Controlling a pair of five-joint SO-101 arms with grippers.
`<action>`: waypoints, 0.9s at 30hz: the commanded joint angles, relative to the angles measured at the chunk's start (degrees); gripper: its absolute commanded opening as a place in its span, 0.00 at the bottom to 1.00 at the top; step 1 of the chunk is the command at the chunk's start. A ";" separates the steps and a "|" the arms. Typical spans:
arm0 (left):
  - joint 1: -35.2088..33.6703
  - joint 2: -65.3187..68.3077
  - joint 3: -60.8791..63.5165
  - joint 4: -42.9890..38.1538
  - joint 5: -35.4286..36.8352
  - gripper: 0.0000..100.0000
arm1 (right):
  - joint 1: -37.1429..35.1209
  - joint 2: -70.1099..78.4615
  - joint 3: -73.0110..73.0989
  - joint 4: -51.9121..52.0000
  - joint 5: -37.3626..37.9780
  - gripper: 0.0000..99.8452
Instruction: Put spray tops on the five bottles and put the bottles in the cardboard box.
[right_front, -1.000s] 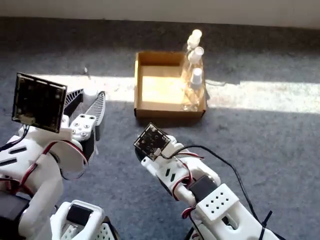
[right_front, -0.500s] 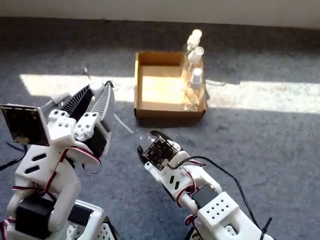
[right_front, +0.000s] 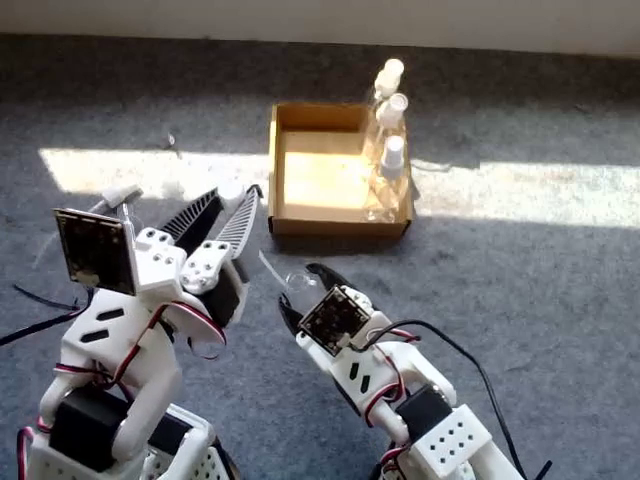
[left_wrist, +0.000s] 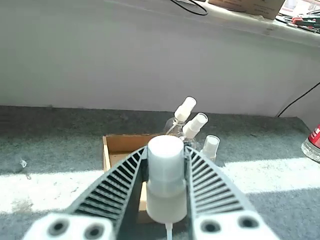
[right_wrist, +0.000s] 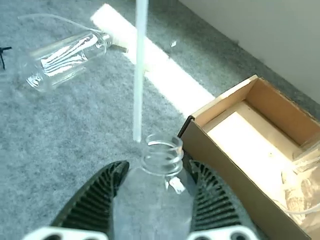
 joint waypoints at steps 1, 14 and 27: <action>1.36 -0.13 0.57 -3.08 0.18 0.00 | -0.31 -6.20 -0.48 4.53 -0.62 0.00; 1.89 -0.22 -0.40 -3.52 0.53 0.00 | -0.40 -15.16 -0.40 10.24 -0.62 0.00; 1.89 -0.22 -7.43 0.53 0.53 0.00 | -2.77 -15.25 2.42 10.24 -0.53 0.00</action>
